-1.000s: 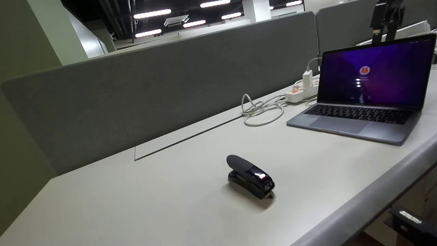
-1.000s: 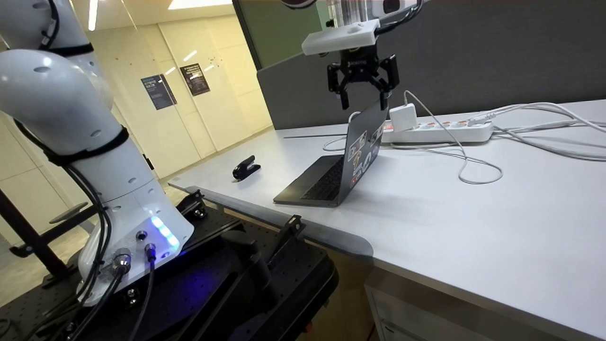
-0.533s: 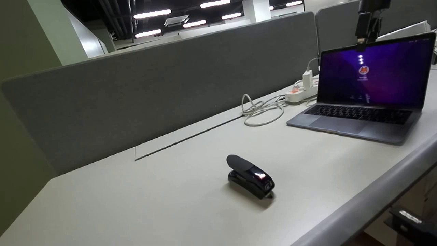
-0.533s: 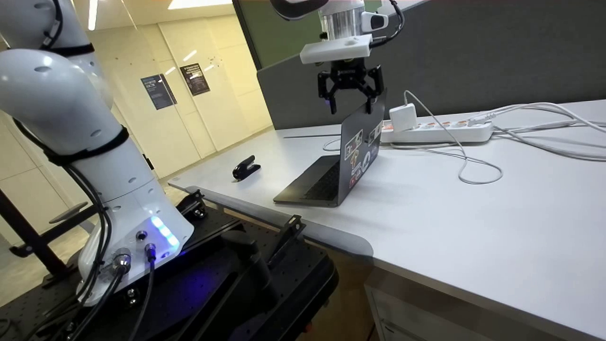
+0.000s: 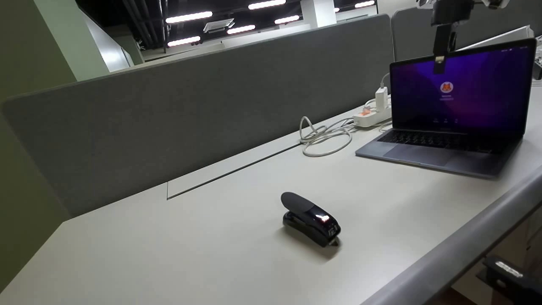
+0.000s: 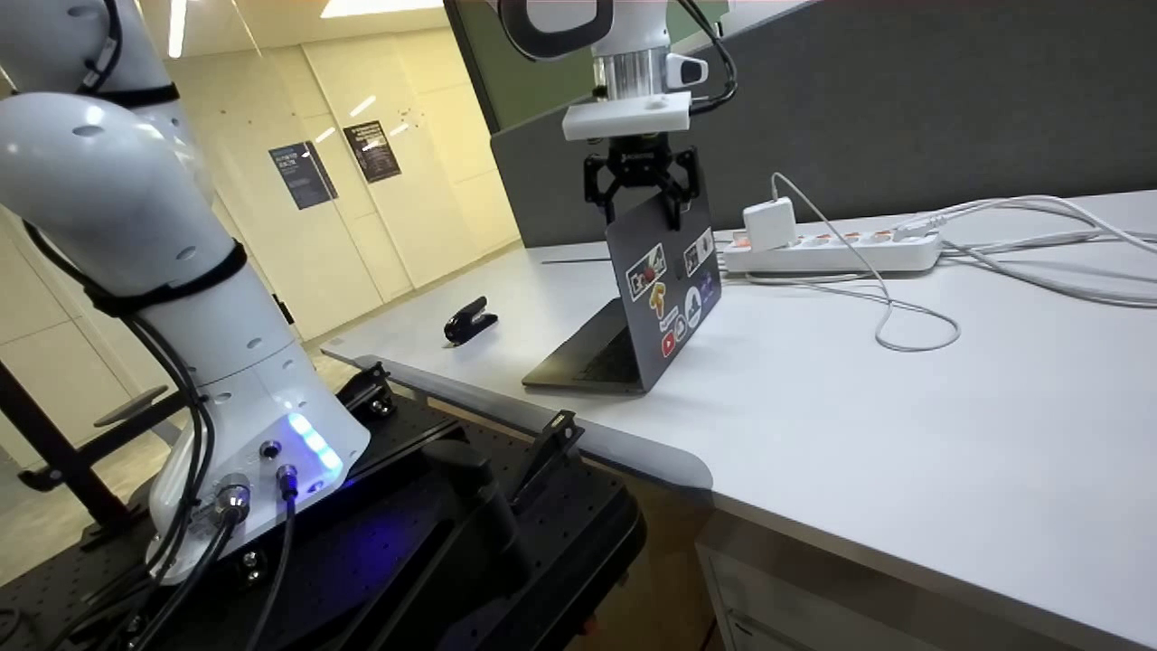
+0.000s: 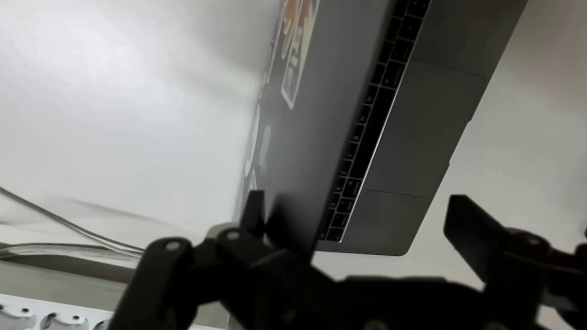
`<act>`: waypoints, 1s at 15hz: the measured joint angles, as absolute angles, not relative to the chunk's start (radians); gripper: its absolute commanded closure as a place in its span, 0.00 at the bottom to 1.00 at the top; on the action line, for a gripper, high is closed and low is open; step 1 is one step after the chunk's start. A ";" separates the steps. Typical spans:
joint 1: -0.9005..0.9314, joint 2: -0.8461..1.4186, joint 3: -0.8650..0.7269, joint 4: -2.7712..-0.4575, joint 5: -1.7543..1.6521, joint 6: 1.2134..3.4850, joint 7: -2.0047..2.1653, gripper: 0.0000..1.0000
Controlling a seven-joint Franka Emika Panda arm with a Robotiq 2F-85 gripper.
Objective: Close the laptop fully
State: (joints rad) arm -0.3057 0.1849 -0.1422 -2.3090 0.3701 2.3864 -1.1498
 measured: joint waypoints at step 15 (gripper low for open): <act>-0.141 0.067 -0.057 -2.502 0.373 2.464 -1.205 0.00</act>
State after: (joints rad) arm -0.1414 0.0666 -0.0566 -2.5023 0.3725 2.4636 -1.2047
